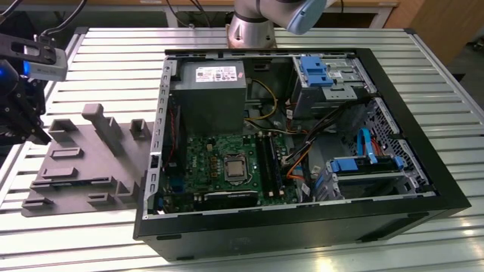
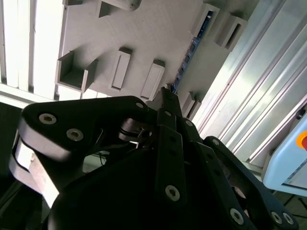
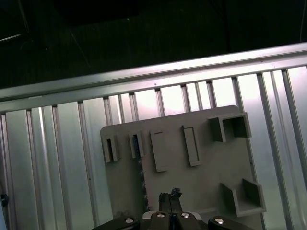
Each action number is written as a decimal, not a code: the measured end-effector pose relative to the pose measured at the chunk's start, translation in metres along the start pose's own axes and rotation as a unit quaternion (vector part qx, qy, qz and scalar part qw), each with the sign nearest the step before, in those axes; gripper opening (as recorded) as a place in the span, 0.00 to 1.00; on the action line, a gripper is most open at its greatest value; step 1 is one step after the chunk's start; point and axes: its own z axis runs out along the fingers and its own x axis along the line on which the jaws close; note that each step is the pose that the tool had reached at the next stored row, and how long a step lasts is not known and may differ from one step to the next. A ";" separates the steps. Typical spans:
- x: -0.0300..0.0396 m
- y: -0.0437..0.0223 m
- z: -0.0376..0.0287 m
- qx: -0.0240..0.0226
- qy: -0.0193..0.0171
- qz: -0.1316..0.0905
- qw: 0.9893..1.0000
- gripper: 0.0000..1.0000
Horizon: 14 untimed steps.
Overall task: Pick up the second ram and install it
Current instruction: 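Pick up the second ram and move it above second insertion slot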
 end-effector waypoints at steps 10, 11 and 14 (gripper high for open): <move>0.0011 -0.0001 0.0015 0.000 0.000 -0.003 1.000 0.11; 0.0012 -0.0001 0.0017 0.000 0.000 -0.004 1.000 0.11; 0.0016 -0.0001 0.0022 0.000 0.000 -0.005 1.000 0.11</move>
